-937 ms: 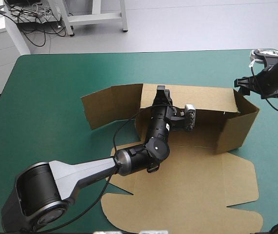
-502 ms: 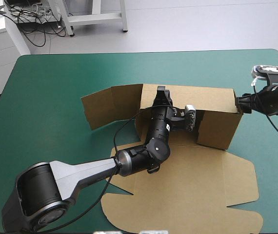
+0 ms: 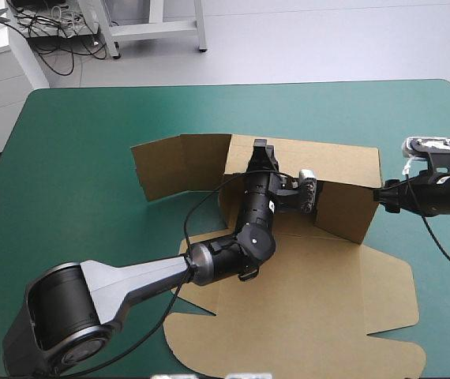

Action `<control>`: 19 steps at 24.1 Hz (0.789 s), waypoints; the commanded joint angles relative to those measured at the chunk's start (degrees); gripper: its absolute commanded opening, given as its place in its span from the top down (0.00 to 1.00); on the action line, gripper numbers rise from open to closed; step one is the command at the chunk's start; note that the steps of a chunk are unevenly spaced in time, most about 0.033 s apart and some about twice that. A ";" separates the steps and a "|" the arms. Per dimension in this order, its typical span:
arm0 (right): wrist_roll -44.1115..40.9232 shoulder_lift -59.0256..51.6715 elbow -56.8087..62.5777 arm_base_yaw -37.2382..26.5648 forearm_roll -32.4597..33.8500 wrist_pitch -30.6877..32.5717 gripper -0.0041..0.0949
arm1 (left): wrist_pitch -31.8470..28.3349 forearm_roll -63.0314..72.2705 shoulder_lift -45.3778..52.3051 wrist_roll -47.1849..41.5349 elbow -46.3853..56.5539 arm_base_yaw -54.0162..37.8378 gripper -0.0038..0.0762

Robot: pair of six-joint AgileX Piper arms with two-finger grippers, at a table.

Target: Fold the box

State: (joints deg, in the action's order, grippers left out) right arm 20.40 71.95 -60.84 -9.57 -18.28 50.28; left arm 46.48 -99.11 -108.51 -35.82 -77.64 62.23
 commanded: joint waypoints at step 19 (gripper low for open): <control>7.97 -3.73 -1.06 -0.29 0.52 4.66 0.35 | -1.17 -3.47 2.27 -1.01 -1.27 0.80 0.96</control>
State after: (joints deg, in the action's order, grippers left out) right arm 25.88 69.74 -60.50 -9.57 -16.27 58.03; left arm 46.47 -99.16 -108.51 -35.82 -77.64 62.23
